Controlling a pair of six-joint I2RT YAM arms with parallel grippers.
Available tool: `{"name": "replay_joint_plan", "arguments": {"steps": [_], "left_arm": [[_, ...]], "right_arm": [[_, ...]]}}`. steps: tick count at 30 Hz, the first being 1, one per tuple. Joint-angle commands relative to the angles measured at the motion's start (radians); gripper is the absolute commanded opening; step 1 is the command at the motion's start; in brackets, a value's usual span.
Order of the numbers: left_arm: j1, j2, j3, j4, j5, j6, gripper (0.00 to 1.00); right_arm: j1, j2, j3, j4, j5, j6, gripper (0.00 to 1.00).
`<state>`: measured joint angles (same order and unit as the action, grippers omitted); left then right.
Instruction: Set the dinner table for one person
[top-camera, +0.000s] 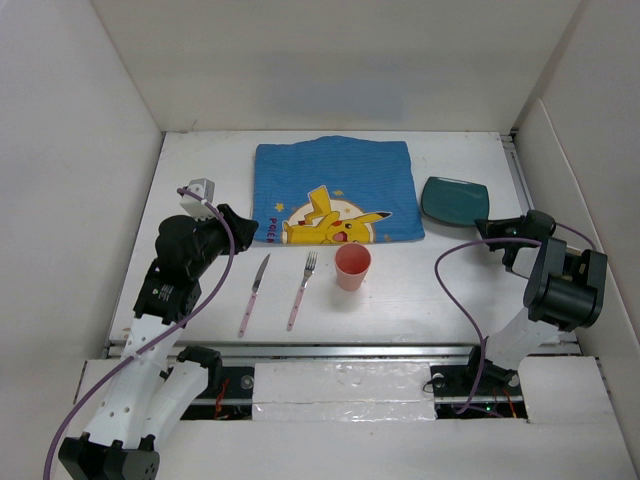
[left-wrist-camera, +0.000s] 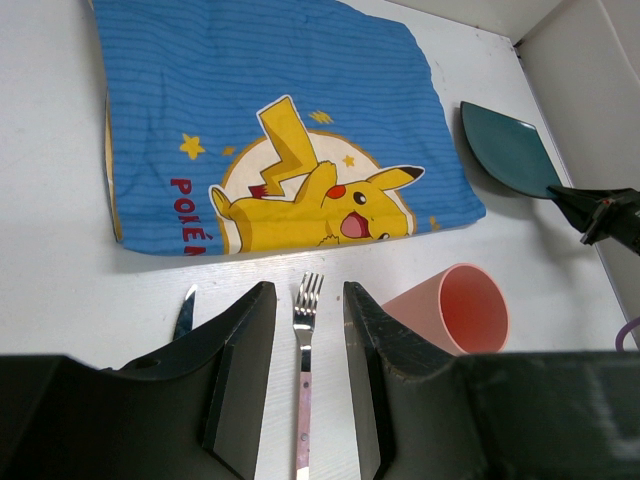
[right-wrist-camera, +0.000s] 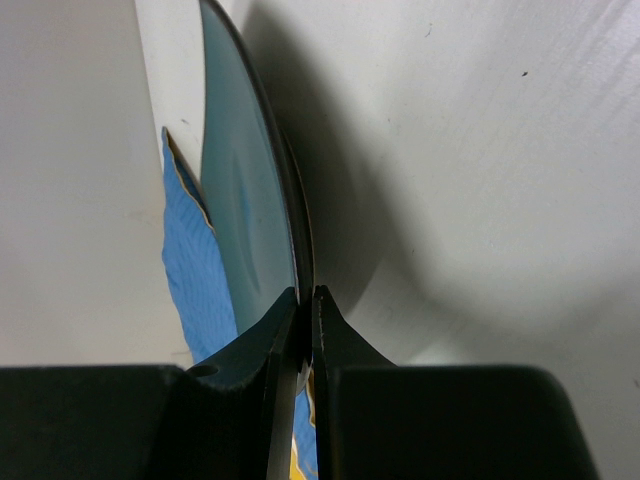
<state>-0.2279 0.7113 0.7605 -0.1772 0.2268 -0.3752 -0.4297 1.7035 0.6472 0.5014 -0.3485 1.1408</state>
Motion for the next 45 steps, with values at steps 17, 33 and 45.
{"name": "replay_joint_plan", "arguments": {"steps": [17,33,45], "left_arm": [[0.007,0.016,0.040,0.044,0.009,0.001,0.29],[0.016,0.031,0.046,0.047,0.009,-0.001,0.29],[-0.002,0.050,0.049,0.044,0.016,0.001,0.29]], "right_arm": [[0.392,-0.411,0.020,0.224,0.135,0.082,0.00],[0.858,0.065,0.285,0.552,0.562,0.244,0.00],[0.922,0.272,0.318,0.654,0.612,0.335,0.00]]}}
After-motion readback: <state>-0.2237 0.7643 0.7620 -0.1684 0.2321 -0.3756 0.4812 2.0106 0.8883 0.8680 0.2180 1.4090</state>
